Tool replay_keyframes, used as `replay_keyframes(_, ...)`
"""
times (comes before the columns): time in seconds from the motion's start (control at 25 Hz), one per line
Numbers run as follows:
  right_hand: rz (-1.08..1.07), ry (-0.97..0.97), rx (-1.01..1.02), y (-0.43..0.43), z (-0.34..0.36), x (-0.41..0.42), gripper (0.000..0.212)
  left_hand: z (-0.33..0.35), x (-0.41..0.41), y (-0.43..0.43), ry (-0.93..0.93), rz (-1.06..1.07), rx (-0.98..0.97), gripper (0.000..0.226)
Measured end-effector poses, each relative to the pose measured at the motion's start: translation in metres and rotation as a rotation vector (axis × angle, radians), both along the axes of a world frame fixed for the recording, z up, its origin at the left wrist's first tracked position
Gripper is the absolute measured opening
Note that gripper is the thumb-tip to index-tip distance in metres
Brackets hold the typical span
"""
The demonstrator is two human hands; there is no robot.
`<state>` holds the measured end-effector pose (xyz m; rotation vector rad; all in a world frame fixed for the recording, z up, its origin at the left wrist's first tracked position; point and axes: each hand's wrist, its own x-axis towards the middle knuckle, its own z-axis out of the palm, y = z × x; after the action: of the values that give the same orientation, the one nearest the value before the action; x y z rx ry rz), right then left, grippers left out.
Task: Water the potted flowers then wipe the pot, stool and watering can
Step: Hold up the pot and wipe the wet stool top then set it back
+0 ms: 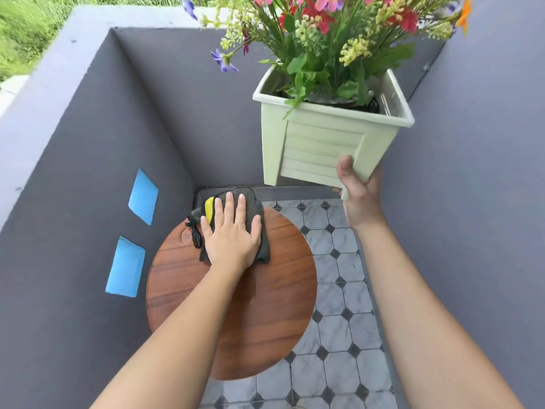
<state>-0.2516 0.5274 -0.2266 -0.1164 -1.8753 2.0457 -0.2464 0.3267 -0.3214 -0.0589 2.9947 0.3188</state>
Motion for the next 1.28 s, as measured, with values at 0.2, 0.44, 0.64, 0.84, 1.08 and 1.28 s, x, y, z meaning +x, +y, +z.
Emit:
replay_keyframes(0.2, 0.036, 0.003, -0.025, -0.020, 0.009, 0.001, 0.074, 0.004, 0.015, -0.033, -0.012, 0.181, 0.026, 0.062)
replay_keyframes(0.44, 0.072, -0.015, -0.048, -0.042, 0.025, 0.004, 0.067, 0.008, 0.052, -0.058, -0.029, 0.323, 0.042, 0.063)
replay_keyframes(0.64, 0.117, -0.036, -0.080, -0.060, 0.033, 0.002, 0.064, 0.011, 0.095, -0.056, -0.008, 0.445, 0.059, 0.064)
replay_keyframes(0.84, 0.121, -0.075, -0.145, -0.079, 0.034, 0.010, 0.072, 0.027, 0.137, -0.042, -0.162, 0.474, 0.128, 0.065)
replay_keyframes(1.08, 0.129, -0.109, -0.152, -0.086, 0.037, 0.021, 0.079, 0.034, 0.109, -0.133, -0.100, -0.333, 0.035, 0.065)
replay_keyframes(1.28, 0.125, -0.092, -0.159, -0.088, 0.044, 0.024, 0.079, 0.018, 0.151, -0.122, -0.123, -0.191, -0.040, 0.089)
